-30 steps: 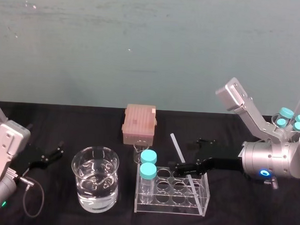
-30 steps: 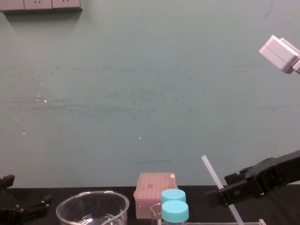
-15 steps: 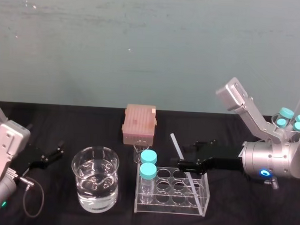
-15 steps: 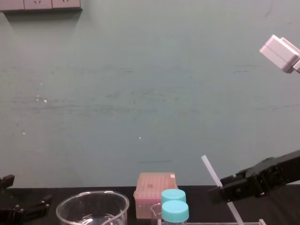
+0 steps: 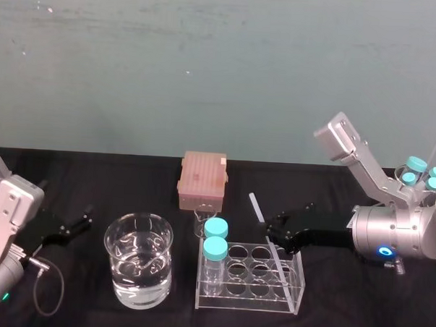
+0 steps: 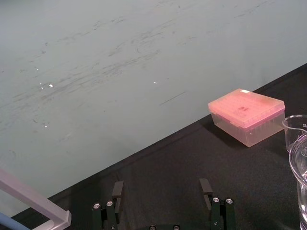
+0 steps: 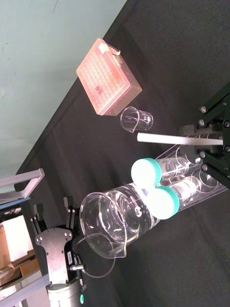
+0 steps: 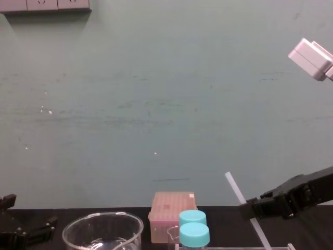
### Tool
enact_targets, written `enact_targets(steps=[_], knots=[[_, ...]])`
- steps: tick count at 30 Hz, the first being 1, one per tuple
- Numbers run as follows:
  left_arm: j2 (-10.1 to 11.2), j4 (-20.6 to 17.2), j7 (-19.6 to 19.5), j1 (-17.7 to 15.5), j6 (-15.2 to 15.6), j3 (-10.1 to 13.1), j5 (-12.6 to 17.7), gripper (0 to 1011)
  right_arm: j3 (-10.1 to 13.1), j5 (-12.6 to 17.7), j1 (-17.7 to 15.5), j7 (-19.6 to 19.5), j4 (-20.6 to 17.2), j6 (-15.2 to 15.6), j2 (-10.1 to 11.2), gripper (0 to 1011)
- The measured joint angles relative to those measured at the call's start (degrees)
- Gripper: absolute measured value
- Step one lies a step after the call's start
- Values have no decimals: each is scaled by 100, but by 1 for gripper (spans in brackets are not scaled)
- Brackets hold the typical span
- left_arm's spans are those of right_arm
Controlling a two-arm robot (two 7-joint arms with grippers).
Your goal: Pick up the stirring rod with one hand, then place it down.
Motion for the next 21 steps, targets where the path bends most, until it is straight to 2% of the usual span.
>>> enact_targets(steps=[1, 5, 18, 21], knots=[[0, 0, 0, 0, 0, 0, 0, 1005, 0, 0, 0, 0, 0, 0, 0, 125], [0, 0, 0, 0, 0, 0, 0, 1005, 0, 0, 0, 0, 0, 0, 0, 67], [0, 0, 0, 0, 0, 0, 0, 1005, 0, 0, 0, 0, 0, 0, 0, 67], [0, 0, 0, 0, 0, 0, 0, 1005, 190, 134, -155, -146, -33, -104, -20, 68]])
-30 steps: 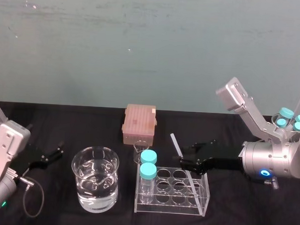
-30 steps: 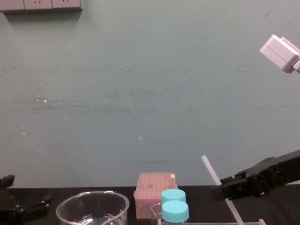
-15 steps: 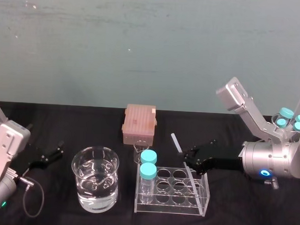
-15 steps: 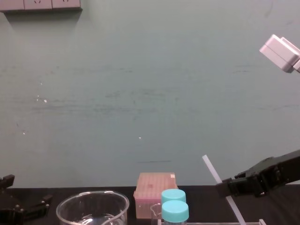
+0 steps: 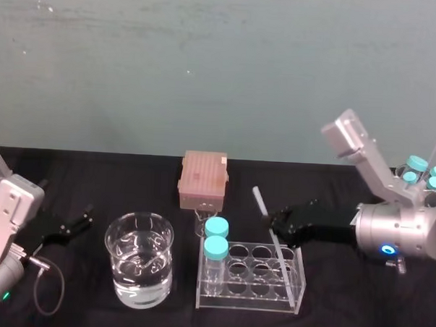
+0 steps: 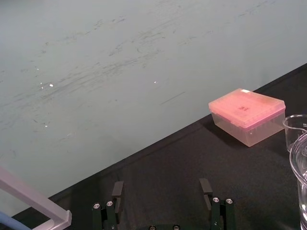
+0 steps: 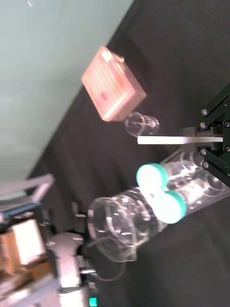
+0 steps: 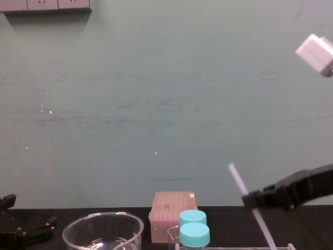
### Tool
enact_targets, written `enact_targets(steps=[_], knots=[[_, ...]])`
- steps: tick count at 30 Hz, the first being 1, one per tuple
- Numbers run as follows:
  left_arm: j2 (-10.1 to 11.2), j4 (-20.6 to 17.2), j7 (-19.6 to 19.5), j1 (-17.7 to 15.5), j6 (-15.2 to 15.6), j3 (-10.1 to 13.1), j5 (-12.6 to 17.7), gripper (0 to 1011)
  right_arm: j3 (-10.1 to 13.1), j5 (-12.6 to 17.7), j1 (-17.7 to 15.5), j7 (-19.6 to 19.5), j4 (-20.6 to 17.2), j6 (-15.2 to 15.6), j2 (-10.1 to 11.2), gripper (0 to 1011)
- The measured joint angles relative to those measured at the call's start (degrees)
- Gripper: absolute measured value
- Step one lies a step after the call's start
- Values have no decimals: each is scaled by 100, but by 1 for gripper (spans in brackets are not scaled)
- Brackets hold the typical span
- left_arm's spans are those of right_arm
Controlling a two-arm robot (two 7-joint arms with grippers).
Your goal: Pick up the stirring rod with one hand, then place it down.
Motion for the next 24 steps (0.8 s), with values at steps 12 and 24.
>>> enact_targets(steps=[12, 24], knots=[[0, 0, 0, 1, 0, 0, 0, 1005, 940, 1108, -552, -232, -223, -557, -50, 67], [0, 0, 0, 0, 0, 0, 0, 1005, 1379, 1360, -705, -448, -689, -1290, 191, 68]])
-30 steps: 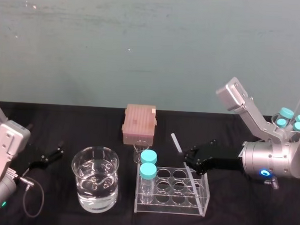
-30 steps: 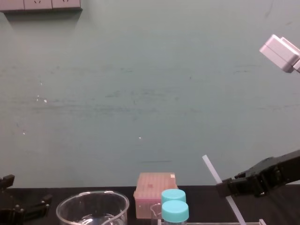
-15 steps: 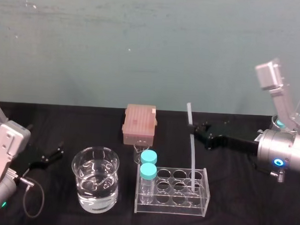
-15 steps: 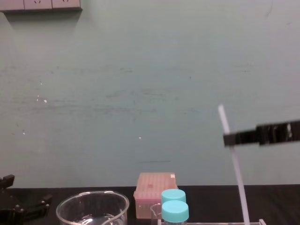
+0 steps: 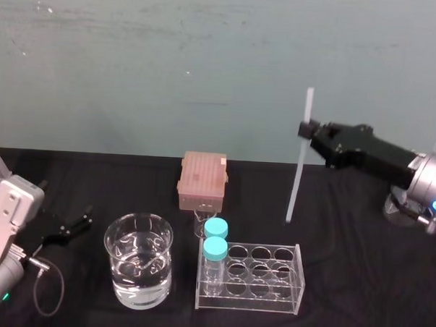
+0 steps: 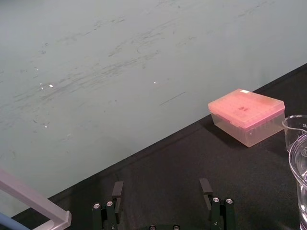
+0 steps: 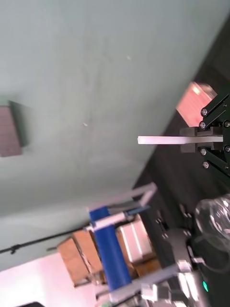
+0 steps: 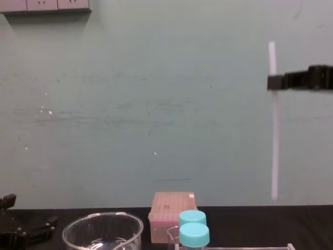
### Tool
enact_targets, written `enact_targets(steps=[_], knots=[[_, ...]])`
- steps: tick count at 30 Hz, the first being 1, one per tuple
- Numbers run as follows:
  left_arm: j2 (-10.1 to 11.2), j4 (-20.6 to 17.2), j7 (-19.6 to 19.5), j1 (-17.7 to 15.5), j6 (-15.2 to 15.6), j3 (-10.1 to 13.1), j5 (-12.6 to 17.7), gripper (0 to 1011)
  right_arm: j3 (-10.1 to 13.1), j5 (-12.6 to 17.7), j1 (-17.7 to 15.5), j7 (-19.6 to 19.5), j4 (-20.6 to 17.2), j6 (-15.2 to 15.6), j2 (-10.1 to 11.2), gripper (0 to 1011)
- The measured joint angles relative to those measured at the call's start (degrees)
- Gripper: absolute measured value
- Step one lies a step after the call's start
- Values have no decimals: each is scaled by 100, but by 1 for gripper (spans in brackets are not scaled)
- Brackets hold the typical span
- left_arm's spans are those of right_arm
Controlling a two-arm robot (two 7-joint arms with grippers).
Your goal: Pick up the stirring rod with one hand, then place it down.
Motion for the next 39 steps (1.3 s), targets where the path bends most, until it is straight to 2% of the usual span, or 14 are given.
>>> enact_targets(steps=[3, 10, 13, 25, 39], knots=[[0, 0, 0, 0, 0, 0, 0, 1005, 56, -142, 31, -153, 27, -271, -21, 67], [0, 0, 0, 0, 0, 0, 0, 1005, 125, -296, 116, -462, 274, -412, -244, 67], [0, 0, 0, 0, 0, 0, 0, 1005, 101, -474, 188, -555, 455, -464, -376, 67], [0, 0, 0, 0, 0, 0, 0, 1005, 14, -944, 289, -669, 827, -601, -686, 67], [0, 0, 0, 0, 0, 0, 0, 1005, 106, -1162, 192, -664, 876, -639, -878, 67]])
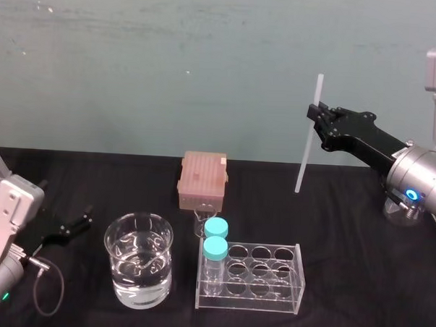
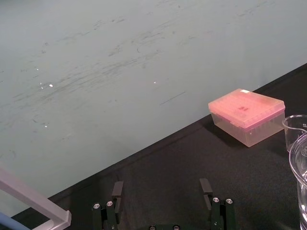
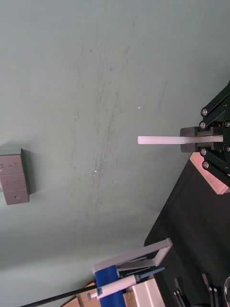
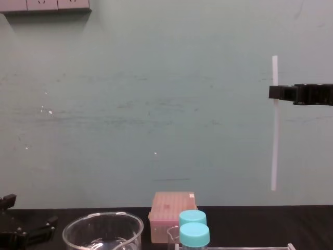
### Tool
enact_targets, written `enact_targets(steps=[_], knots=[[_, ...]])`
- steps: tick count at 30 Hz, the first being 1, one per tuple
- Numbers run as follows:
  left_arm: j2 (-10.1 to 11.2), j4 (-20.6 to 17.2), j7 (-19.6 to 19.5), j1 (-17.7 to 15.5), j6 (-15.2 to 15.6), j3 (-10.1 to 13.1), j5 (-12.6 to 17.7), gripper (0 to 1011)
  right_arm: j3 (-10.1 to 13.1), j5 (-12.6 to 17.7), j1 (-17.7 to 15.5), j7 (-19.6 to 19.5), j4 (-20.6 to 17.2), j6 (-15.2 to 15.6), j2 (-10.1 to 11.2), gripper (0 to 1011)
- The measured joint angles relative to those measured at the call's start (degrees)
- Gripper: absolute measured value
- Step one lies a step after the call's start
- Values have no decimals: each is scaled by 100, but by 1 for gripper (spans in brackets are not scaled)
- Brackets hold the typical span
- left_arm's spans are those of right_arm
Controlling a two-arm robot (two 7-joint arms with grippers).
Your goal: Pick up the stirring rod with one hand, then place it down.
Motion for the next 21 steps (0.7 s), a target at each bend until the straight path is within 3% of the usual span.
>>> enact_targets(steps=[21], knots=[[0, 0, 0, 0, 0, 0, 0, 1005, -7, 7, 6, 13, -3, 5, 6, 67]])
